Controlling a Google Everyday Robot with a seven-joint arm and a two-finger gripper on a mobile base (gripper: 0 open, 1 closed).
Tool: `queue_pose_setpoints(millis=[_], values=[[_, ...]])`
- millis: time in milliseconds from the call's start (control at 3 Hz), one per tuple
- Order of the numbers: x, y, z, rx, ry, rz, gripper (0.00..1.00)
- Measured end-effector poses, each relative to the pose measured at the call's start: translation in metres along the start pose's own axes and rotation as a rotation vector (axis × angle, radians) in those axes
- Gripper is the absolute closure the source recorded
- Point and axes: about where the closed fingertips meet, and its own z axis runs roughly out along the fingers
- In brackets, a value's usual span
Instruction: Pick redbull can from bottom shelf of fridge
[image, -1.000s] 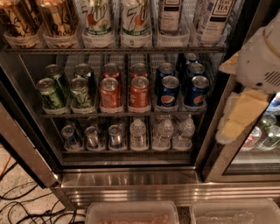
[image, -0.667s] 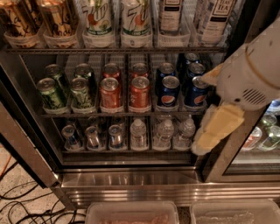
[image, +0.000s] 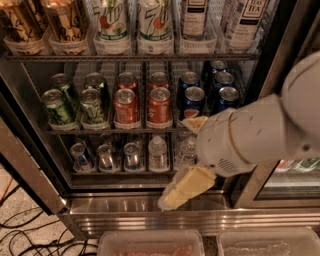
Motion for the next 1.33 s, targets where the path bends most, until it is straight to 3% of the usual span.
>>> queue_pose_setpoints(millis=[333, 667, 1000, 1333], values=[[-0.019, -0.002, 0.009, 0.031, -0.081, 0.023, 0.0], [-0.02, -0.003, 0.008, 0.033, -0.082, 0.026, 0.0], [-0.017, -0.01, 0.022, 0.08, -0.104, 0.056, 0.0], [-0.006, 0.005, 0.066, 0.113, -0.128, 0.117, 0.0]])
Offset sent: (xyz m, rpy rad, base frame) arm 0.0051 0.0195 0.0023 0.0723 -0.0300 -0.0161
